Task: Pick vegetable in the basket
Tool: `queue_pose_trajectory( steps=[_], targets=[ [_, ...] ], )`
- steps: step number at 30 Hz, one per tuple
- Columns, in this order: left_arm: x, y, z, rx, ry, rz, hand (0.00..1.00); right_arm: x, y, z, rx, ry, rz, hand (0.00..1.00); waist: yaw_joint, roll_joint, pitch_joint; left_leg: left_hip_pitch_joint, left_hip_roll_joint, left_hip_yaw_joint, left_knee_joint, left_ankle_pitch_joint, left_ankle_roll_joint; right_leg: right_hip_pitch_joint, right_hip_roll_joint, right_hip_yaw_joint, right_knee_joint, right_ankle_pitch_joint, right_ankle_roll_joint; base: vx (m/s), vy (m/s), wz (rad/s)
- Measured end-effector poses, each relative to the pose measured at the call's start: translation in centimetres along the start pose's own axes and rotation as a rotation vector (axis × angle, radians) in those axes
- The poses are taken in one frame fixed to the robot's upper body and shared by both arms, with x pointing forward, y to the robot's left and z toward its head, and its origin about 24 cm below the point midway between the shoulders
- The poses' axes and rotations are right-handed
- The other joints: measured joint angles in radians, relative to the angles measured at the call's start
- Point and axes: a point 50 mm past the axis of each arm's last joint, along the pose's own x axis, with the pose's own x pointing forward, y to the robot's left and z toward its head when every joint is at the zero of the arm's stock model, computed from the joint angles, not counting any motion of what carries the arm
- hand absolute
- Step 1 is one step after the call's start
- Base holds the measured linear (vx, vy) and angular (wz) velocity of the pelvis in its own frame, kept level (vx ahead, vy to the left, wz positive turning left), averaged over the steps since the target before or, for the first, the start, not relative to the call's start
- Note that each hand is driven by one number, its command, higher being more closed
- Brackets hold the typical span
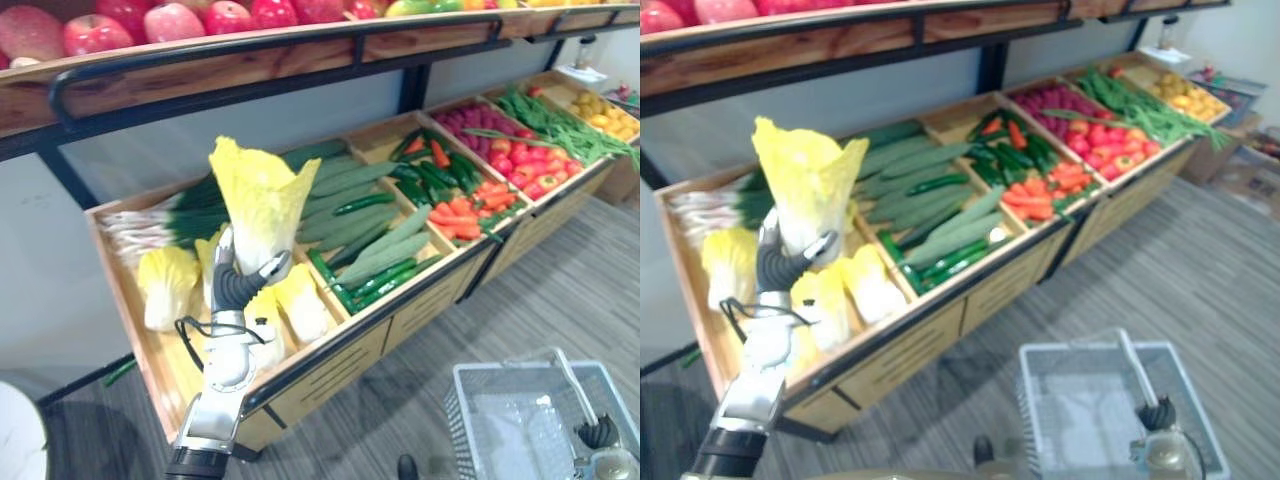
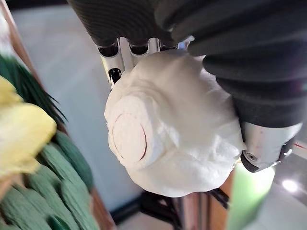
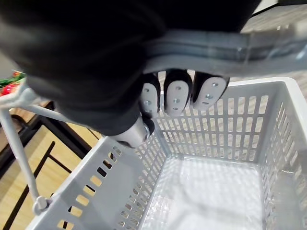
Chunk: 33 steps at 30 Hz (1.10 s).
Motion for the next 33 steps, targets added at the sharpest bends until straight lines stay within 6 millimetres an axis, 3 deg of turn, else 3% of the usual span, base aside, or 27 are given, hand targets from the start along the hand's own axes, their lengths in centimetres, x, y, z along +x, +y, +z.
queue_pose_trajectory(
  steps=[4,7,12,18,22,27,33],
  targets=[
    [0.4,-0.7,2.3,-0.133,-0.104,-0.150,1.00,0.4,-1.2,0.9,-0.091,-0.063,0.040,1.00,0.001,0.004,-0.001,0.021,-0.003,0.032,0.000,-0.006,-0.004,-0.003,0.005,0.033,0.012,0.000,0.000,-0.04,-0.015,-0.23],
    [0.2,-1.6,3.9,-0.239,-0.161,-0.275,1.00,0.6,-1.8,2.9,-0.172,-0.161,0.080,1.00,0.003,0.009,0.000,0.040,0.004,0.080,0.021,-0.029,-0.013,-0.002,0.015,0.069,0.019,0.004,0.003,-0.08,-0.015,-0.37],
    [-0.4,-4.8,6.4,-0.331,-0.264,-0.534,1.00,0.4,-3.6,5.5,-0.251,-0.303,0.071,1.00,0.002,0.021,-0.006,0.053,0.013,0.148,0.075,-0.074,-0.024,-0.005,0.022,0.128,0.016,0.016,0.012,-0.08,-0.006,-0.33],
    [-1.4,-7.8,8.3,-0.443,-0.325,-0.768,1.00,0.2,-3.6,7.5,-0.311,-0.392,0.102,1.00,0.004,0.036,-0.006,0.054,0.024,0.222,0.139,-0.105,-0.036,-0.020,0.030,0.178,0.020,0.027,0.023,-0.04,0.001,-0.28],
    [-3.2,-10.0,10.0,-0.534,-0.369,-1.016,1.00,0.2,-3.9,10.7,-0.382,-0.507,0.102,1.00,0.002,0.044,0.000,0.056,0.049,0.284,0.199,-0.140,-0.048,-0.048,0.058,0.229,0.047,0.027,0.023,-0.04,-0.034,-0.40],
    [-5.5,-11.9,10.9,-0.568,-0.403,-1.227,1.00,-0.1,-5.4,14.2,-0.450,-0.638,0.061,1.00,-0.003,0.062,0.012,0.068,0.068,0.342,0.245,-0.169,-0.060,-0.063,0.084,0.277,0.061,0.030,0.028,-0.05,-0.036,-0.35],
    [-8.4,-12.7,10.2,-0.605,-0.333,-1.417,1.00,-0.6,-5.7,17.1,-0.531,-0.743,0.066,1.00,-0.003,0.065,0.022,0.073,0.080,0.395,0.272,-0.179,-0.070,-0.091,0.110,0.320,0.083,0.031,0.028,-0.03,-0.018,-0.24]
  ],
)
